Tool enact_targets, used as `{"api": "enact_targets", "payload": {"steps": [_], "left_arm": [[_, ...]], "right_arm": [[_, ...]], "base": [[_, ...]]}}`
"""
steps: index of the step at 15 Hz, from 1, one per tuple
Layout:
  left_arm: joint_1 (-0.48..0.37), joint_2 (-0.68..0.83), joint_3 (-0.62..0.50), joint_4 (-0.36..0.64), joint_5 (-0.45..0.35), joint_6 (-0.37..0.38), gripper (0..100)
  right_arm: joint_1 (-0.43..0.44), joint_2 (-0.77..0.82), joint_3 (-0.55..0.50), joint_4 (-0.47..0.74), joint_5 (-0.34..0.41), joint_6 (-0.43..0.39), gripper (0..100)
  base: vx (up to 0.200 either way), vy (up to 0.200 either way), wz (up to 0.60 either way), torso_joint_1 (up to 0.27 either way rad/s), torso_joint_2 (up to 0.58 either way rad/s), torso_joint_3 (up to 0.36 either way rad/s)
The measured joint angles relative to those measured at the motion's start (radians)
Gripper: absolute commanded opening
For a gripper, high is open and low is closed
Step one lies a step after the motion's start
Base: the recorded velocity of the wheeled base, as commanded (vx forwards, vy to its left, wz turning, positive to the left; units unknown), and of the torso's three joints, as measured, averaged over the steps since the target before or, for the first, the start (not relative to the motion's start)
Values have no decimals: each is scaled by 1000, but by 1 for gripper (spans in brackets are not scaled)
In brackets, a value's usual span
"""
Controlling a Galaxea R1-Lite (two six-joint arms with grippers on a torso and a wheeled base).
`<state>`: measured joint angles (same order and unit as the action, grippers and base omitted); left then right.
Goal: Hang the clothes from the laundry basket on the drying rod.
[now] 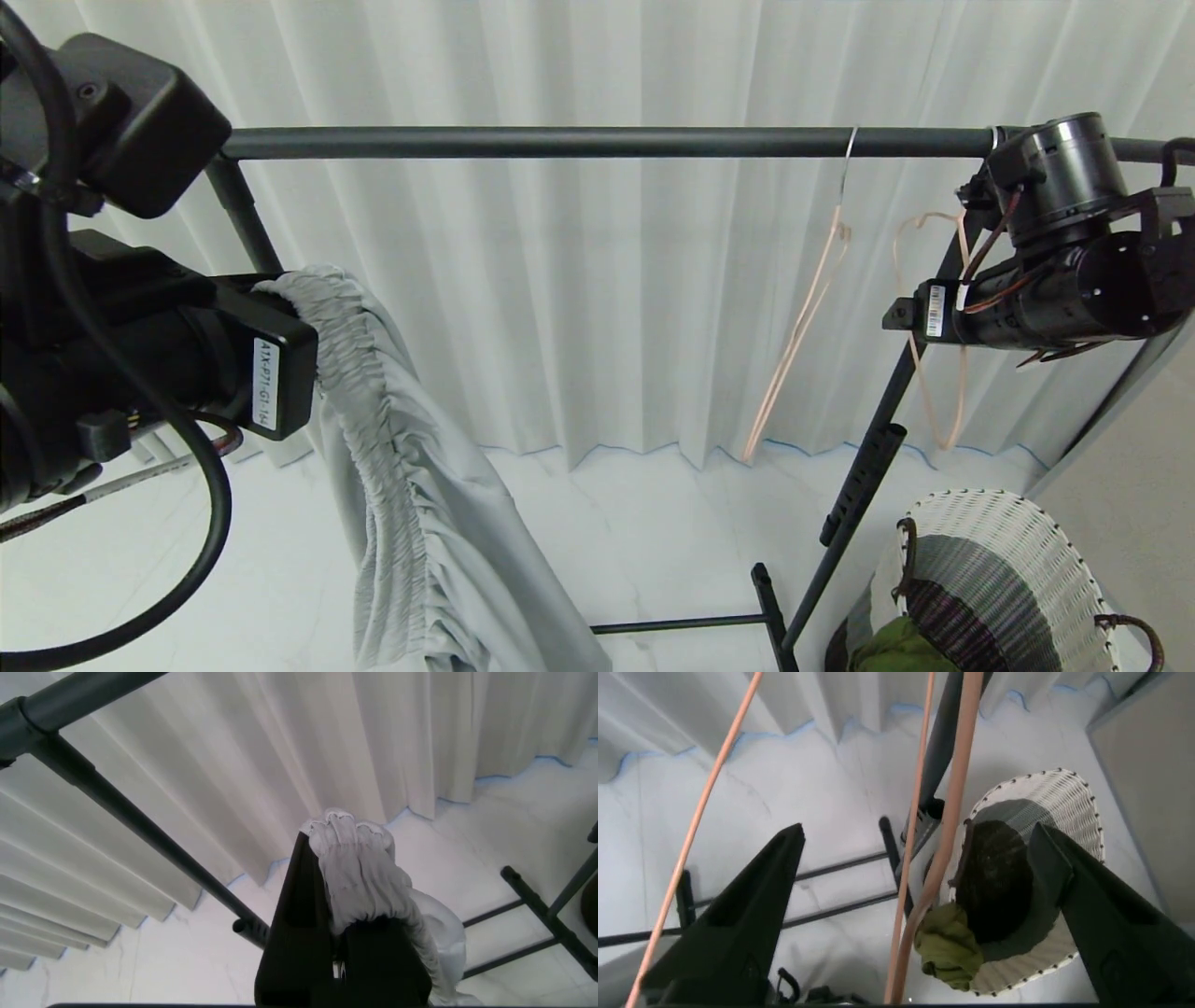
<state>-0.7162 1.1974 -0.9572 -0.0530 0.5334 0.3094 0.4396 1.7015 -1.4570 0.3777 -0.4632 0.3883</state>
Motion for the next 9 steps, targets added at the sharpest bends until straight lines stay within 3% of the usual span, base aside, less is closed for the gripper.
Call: {"api": "enact_targets", "payload": {"steps": [9], "left_arm": [[0,-1,0,0,1,3,0]], "right_arm": [[29,-26,1,23,-2,-2,0]], "base": [[0,0,0,0,0,0]]}}
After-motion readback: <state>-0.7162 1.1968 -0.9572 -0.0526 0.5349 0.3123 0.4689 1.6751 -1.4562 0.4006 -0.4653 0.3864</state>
